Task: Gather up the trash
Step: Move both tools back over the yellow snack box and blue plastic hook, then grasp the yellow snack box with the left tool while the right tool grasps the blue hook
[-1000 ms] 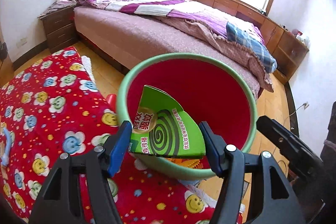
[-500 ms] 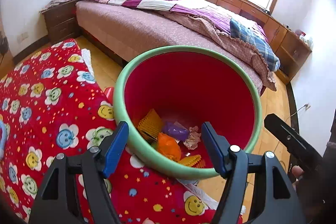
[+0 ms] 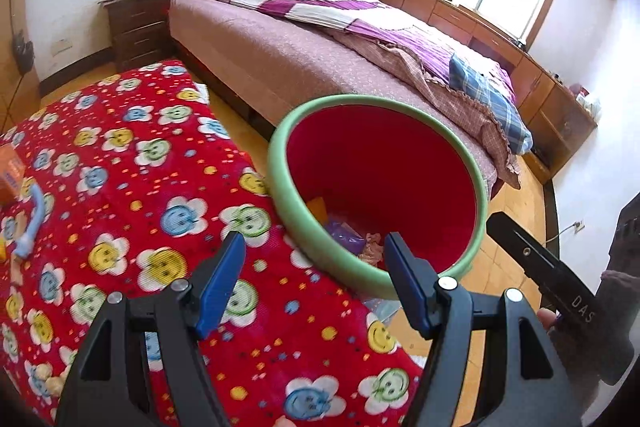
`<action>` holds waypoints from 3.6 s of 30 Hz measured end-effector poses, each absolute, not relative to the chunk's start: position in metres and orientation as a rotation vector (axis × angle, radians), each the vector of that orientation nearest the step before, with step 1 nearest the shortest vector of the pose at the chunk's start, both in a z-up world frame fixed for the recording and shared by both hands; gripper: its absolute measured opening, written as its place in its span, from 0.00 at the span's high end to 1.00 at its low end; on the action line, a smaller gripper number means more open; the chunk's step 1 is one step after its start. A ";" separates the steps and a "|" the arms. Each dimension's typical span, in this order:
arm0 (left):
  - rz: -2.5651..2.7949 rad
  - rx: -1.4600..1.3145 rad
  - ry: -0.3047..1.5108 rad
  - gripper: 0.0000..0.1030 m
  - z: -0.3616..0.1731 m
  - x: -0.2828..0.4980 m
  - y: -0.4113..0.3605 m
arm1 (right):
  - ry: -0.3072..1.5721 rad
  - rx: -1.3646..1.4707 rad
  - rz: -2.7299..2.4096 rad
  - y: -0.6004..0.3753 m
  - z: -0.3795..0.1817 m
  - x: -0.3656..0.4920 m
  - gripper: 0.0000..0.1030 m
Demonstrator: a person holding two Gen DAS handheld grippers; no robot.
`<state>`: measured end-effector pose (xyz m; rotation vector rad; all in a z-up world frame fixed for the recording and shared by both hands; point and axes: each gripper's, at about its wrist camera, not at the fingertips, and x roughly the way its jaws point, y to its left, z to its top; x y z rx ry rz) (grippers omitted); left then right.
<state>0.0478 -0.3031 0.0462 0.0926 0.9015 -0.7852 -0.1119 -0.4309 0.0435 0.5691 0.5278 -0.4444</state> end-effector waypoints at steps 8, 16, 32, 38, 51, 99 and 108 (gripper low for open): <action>-0.731 0.040 0.894 0.31 0.055 0.050 -0.265 | 0.538 0.532 -0.402 -0.408 0.053 -0.106 0.25; -0.667 0.004 0.874 0.31 0.063 0.053 -0.228 | 0.559 0.503 -0.357 -0.384 0.060 -0.097 0.25; -0.514 -0.043 0.861 0.31 0.068 0.063 -0.147 | 0.622 0.449 -0.258 -0.331 0.059 -0.074 0.25; -0.438 -0.043 0.855 0.31 0.065 0.073 -0.115 | 0.650 0.425 -0.234 -0.314 0.055 -0.066 0.25; -0.270 -0.064 0.856 0.31 0.048 0.116 -0.043 | 0.697 0.406 -0.223 -0.296 0.037 -0.049 0.25; -0.116 -0.130 0.897 0.57 0.011 0.174 0.007 | 0.802 0.335 -0.058 -0.229 0.031 0.033 0.25; -0.090 -0.192 0.898 0.57 -0.001 0.185 0.032 | 0.864 0.255 0.046 -0.167 0.022 0.089 0.25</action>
